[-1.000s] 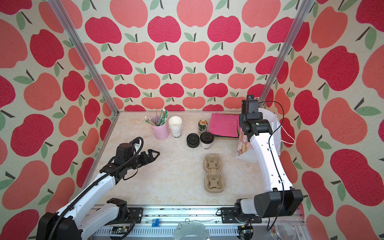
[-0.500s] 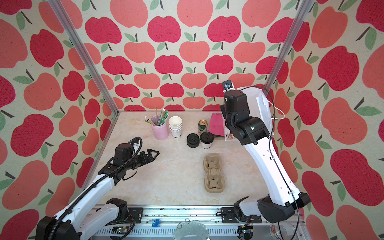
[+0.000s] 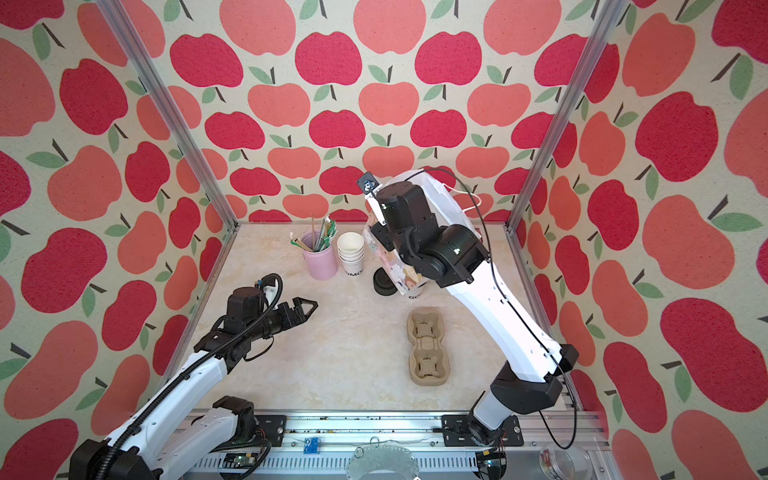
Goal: Pack the takeout coffee
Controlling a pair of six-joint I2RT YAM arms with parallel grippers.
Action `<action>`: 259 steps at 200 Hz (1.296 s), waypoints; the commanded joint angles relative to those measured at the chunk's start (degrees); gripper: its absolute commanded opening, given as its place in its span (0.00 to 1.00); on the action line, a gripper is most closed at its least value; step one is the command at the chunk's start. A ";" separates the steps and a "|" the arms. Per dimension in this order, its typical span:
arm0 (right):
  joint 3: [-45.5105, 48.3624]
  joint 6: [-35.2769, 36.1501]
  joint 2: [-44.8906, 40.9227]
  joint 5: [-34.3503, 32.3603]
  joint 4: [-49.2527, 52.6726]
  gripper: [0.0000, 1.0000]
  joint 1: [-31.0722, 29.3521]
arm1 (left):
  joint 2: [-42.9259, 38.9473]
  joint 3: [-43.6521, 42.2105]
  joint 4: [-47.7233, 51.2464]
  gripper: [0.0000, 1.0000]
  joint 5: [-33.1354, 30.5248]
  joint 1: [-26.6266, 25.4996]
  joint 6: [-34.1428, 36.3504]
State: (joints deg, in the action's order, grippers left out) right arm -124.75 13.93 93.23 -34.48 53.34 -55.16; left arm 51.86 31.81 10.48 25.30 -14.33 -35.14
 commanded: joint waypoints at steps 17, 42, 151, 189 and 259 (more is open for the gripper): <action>-4.10 -2.38 4.48 8.21 5.01 0.00 -4.04 | -3.33 0.00 2.53 0.99 -3.91 0.39 -0.56; -3.84 -4.22 7.22 10.83 5.09 0.00 -5.96 | -6.23 0.51 4.64 0.99 -6.60 1.11 -0.24; 0.21 -12.96 18.56 11.64 3.26 0.00 -11.84 | -13.45 -0.96 6.10 0.99 -2.84 10.14 -0.37; -0.27 -15.63 21.06 13.87 2.82 0.07 -13.02 | -12.92 -0.93 4.59 0.99 0.05 11.58 0.57; -2.61 -16.48 21.87 24.22 2.47 0.42 -13.40 | -12.46 4.68 6.54 0.99 2.77 14.11 5.63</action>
State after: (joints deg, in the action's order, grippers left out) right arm -125.36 -1.63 114.45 -15.22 56.45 -68.51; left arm 39.48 32.49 15.16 26.15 -1.23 -33.01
